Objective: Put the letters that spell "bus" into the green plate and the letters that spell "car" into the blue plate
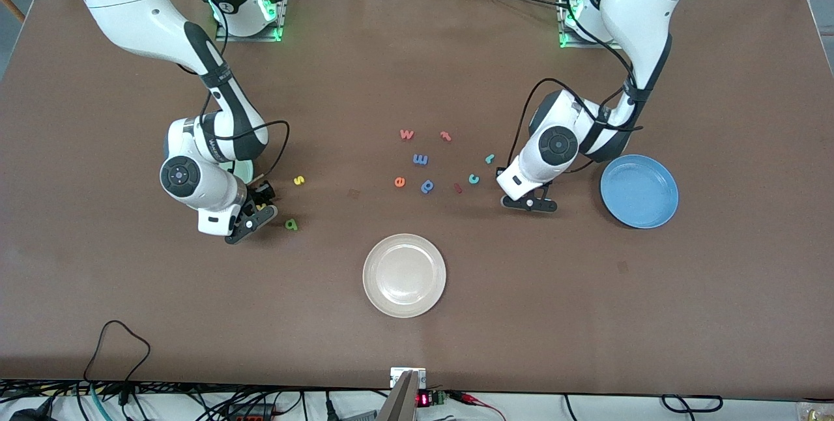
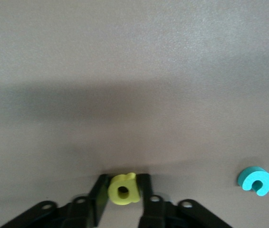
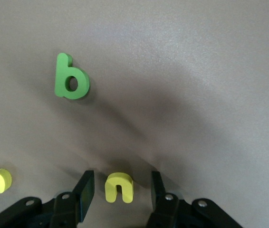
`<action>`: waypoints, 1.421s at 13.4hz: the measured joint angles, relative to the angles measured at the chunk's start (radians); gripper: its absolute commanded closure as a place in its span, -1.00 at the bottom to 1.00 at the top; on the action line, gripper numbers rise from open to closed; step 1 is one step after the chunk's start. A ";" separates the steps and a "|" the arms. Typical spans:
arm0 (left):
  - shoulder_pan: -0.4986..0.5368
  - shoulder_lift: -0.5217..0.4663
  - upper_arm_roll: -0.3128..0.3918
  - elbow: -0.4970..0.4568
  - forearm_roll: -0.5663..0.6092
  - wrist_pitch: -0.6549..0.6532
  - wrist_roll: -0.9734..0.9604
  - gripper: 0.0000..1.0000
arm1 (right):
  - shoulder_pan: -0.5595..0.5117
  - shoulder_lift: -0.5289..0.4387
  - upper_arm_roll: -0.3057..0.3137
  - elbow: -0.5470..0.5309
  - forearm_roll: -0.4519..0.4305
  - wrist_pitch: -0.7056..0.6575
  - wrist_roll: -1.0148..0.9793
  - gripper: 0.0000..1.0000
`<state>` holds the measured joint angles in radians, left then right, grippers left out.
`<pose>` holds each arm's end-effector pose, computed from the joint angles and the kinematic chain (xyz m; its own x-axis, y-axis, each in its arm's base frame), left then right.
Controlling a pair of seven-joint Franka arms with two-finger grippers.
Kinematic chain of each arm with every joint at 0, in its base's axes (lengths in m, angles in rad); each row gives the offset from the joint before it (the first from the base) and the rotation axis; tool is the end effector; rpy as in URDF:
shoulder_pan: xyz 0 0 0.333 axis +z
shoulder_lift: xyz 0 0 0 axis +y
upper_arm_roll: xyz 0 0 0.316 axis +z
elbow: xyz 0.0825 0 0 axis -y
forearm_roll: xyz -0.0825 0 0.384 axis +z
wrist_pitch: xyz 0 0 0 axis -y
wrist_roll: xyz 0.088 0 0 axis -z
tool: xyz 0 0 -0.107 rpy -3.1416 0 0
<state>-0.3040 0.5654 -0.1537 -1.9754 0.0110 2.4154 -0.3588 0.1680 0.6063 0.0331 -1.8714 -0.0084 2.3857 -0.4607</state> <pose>0.5378 -0.2638 0.1721 0.9864 -0.0899 -0.1378 -0.0867 -0.9958 0.0293 0.6148 0.1244 0.1796 0.7845 0.6154 -0.0759 0.6131 -0.7882 -0.0529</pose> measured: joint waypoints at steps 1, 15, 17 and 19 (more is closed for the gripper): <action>0.000 -0.001 0.000 -0.001 0.000 0.000 0.000 0.74 | 0.000 -0.001 0.001 0.000 0.000 0.000 0.000 -0.02; 0.386 -0.030 0.057 0.149 0.193 -0.353 0.509 0.71 | 0.000 -0.028 0.001 -0.049 -0.005 0.045 -0.007 1.00; 0.385 -0.022 0.053 0.065 0.193 -0.235 0.509 0.52 | -0.007 -0.063 -0.001 -0.035 -0.003 0.039 -0.003 1.00; 0.384 -0.022 0.049 0.037 0.193 -0.191 0.509 -0.99 | -0.043 -0.141 -0.005 -0.026 -0.002 -0.032 0.000 1.00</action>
<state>0.0800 0.5435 -0.1050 -1.9386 0.2044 2.2240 0.1499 0.1252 0.4655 0.0280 -1.8975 -0.0107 2.3539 -0.4610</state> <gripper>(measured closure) 0.714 0.744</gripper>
